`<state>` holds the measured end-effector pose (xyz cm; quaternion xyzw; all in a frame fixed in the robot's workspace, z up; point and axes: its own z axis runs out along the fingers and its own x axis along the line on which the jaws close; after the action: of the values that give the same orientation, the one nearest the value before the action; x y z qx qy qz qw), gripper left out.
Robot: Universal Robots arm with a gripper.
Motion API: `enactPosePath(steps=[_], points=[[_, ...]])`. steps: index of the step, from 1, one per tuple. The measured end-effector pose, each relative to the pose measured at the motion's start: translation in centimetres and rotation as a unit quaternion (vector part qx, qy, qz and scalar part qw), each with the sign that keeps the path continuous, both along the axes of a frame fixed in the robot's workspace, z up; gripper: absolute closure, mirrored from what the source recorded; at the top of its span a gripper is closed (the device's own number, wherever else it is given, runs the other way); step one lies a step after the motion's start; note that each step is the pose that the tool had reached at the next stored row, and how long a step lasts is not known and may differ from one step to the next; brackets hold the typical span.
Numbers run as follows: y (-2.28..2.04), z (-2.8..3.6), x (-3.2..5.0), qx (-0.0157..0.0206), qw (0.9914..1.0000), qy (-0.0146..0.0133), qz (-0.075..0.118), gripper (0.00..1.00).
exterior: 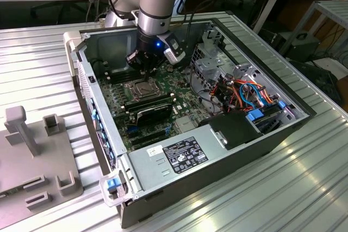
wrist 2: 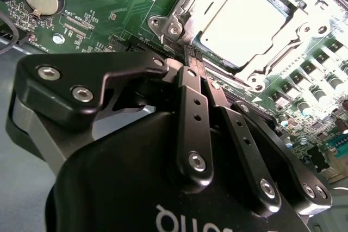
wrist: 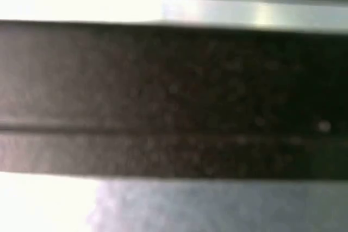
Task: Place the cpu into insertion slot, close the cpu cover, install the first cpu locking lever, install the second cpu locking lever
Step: 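Install the first cpu locking lever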
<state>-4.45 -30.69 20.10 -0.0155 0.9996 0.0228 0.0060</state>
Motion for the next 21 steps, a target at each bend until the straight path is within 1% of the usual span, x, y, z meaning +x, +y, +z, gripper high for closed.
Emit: enactPosePath(steps=[10, 15, 18, 21], points=[[0.02, -0.06, 0.01, 0.0005, 1.00000, -0.0002, 0.000, 0.89], [0.08, -0.05, 0.01, 0.0011, 1.00000, 0.0000, 0.000, 0.89], [0.14, -0.09, 0.01, 0.0024, 1.00000, -0.0002, 0.000, 0.89], [0.14, -0.13, 0.01, 0.0021, 1.00000, -0.0002, 0.000, 0.89]])
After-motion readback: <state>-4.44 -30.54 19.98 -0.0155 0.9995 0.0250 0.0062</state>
